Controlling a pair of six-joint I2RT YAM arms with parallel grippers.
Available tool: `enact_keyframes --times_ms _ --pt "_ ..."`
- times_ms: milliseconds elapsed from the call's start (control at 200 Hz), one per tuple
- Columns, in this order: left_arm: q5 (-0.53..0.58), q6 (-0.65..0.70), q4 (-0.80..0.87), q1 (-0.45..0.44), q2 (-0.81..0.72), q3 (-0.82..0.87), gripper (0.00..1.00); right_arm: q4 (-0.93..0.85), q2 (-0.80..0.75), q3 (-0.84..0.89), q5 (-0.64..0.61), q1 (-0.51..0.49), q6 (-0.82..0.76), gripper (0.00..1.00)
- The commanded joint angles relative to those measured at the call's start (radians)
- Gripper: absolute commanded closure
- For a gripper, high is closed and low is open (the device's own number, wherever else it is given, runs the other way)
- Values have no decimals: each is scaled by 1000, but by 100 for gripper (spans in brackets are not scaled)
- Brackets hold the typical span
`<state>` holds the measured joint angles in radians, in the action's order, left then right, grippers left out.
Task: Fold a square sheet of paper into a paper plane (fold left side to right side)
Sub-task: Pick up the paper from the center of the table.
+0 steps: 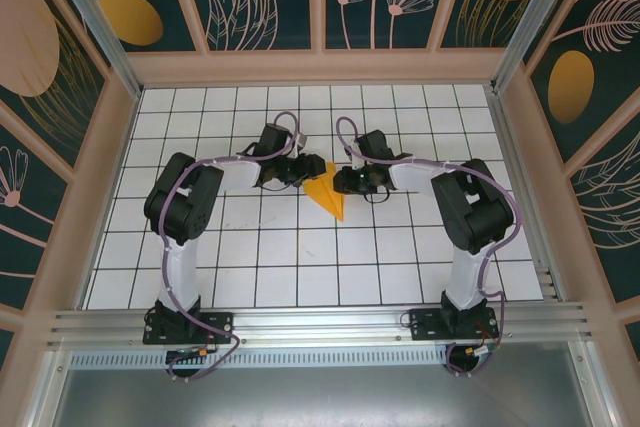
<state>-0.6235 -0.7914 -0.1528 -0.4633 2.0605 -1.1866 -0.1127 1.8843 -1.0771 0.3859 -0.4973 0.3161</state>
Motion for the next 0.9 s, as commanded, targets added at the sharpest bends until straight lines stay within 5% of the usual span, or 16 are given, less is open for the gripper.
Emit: enact_keyframes --times_ms 0,365,656,896 --pt "-6 -5 17 -7 41 -32 52 -1 11 3 4 6 2 68" --pt "-9 -15 -2 -9 71 -57 73 63 -61 51 74 28 36 65" --pt "-16 -6 -3 -10 7 -77 90 218 -236 222 188 132 96 44" --pt "-4 13 53 -8 -95 -146 90 515 -385 440 415 240 233 19"
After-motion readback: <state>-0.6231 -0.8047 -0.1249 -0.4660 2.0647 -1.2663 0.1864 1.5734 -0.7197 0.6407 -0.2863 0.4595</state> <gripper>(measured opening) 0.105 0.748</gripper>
